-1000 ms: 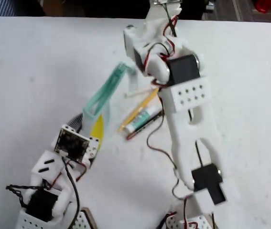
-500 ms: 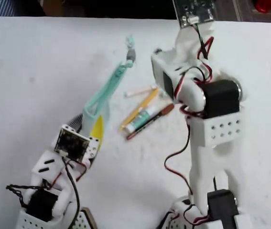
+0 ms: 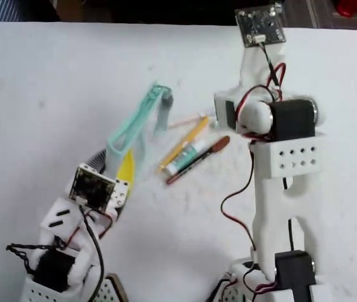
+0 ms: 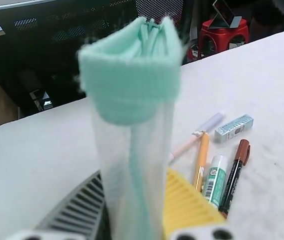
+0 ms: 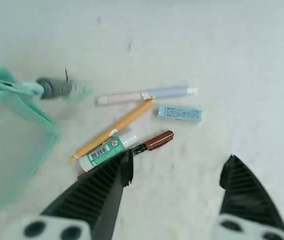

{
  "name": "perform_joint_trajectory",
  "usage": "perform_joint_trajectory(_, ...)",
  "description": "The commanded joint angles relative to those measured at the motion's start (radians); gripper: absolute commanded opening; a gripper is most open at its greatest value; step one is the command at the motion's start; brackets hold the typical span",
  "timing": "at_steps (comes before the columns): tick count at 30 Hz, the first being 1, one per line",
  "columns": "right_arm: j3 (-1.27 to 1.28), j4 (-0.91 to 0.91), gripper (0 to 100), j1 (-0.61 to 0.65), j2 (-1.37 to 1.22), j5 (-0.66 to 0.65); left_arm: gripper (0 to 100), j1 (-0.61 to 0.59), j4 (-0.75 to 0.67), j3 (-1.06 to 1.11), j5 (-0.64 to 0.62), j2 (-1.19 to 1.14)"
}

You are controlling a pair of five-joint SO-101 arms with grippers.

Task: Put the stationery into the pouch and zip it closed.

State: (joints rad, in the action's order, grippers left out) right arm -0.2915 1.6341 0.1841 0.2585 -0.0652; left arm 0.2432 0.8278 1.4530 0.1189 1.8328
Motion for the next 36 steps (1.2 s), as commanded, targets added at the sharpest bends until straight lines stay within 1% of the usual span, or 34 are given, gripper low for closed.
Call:
perform_joint_trajectory(1,0.086,-0.068,19.0,-0.008,0.015,0.049,5,-0.010,-0.020,0.008,-0.078,-0.004)
perform_joint_trajectory(4,0.233,-0.191,9.1,-0.010,0.015,0.063,5,-0.010,-0.020,0.012,-0.089,-0.004)
perform_joint_trajectory(7,0.381,-0.343,3.2,-0.010,0.015,0.060,5,-0.010,-0.015,0.014,-0.091,-0.004)
perform_joint_trajectory(12,0.534,-0.530,5.8,-0.008,0.015,0.060,5,-0.012,-0.014,0.017,-0.092,-0.004)
perform_joint_trajectory(18,0.666,-0.659,7.0,-0.007,0.013,0.066,5,-0.012,-0.014,0.017,-0.095,-0.004)
perform_joint_trajectory(20,0.698,-0.700,7.0,-0.005,0.013,0.064,7,-0.010,-0.014,0.017,-0.095,-0.004)
perform_joint_trajectory(24,0.713,-0.711,7.0,-0.010,0.008,0.061,15,-0.012,-0.012,0.023,-0.104,-0.004)
perform_joint_trajectory(26,0.713,-0.710,7.0,-0.010,-0.021,0.061,15,-0.012,-0.014,0.032,-0.137,-0.004)
perform_joint_trajectory(29,0.704,-0.711,7.0,-0.010,-0.110,0.060,15,-0.015,-0.014,0.032,-0.146,-0.004)
perform_joint_trajectory(32,0.663,-0.704,7.0,-0.013,-0.217,0.060,15,-0.061,-0.015,0.026,-0.152,-0.004)
perform_joint_trajectory(36,0.548,-0.622,7.0,-0.047,-0.340,0.087,17,-0.104,-0.014,0.025,-0.152,-0.004)
